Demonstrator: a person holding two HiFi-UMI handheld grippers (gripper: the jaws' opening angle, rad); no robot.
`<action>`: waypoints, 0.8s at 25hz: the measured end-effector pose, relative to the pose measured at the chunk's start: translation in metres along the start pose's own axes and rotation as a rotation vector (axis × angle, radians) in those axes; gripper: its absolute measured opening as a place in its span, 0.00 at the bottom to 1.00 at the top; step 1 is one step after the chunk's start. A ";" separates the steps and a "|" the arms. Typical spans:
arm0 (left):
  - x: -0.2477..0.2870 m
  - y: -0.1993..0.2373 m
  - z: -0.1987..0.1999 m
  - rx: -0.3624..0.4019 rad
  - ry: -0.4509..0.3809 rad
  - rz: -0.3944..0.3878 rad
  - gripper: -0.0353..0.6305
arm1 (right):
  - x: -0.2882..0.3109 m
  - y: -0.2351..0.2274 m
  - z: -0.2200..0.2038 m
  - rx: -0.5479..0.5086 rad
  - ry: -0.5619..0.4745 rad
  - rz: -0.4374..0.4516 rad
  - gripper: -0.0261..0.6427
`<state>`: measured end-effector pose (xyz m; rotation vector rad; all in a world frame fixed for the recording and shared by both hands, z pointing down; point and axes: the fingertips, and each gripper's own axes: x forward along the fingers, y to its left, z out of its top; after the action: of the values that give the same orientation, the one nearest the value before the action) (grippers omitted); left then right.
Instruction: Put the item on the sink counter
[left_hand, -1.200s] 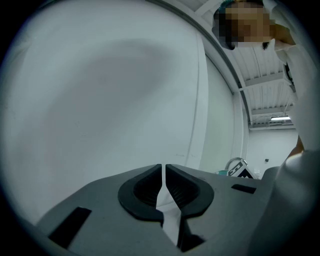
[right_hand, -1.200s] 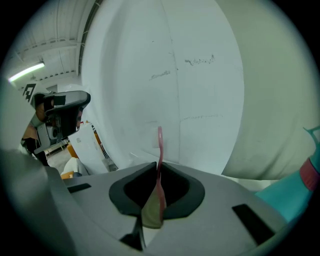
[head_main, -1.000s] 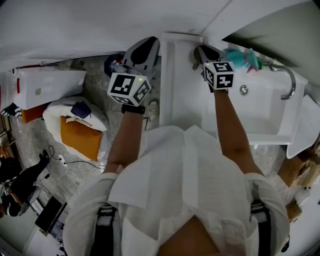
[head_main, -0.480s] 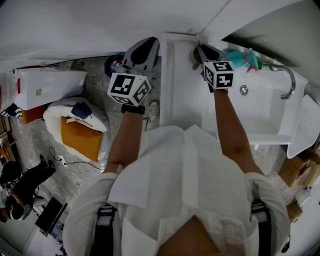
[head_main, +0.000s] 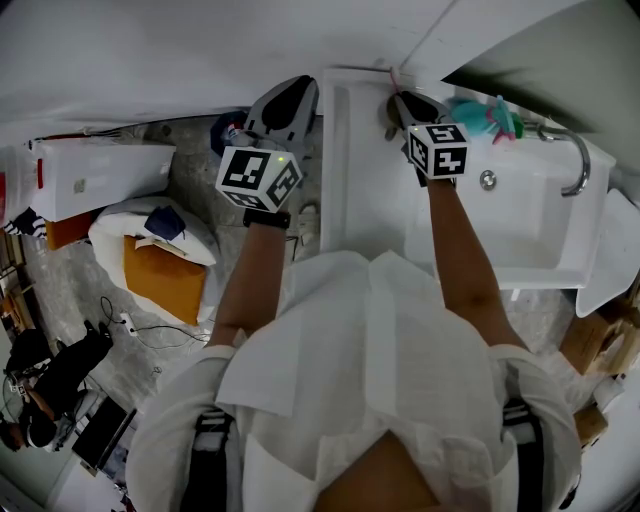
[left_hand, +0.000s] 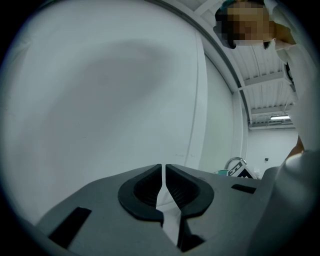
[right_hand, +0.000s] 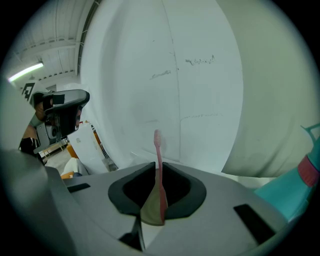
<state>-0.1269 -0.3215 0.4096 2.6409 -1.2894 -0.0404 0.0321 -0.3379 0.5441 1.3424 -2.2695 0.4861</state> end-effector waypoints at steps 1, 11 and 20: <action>0.000 0.000 0.000 0.000 0.000 0.000 0.11 | -0.001 0.000 0.000 0.002 -0.001 0.001 0.08; -0.003 -0.004 0.003 0.006 -0.004 0.001 0.11 | -0.012 -0.001 0.004 0.015 -0.025 -0.007 0.08; -0.010 -0.007 0.009 0.016 -0.011 0.003 0.11 | -0.031 -0.003 0.011 0.033 -0.067 -0.024 0.08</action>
<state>-0.1284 -0.3108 0.3989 2.6562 -1.3019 -0.0444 0.0457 -0.3230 0.5186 1.4201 -2.3057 0.4791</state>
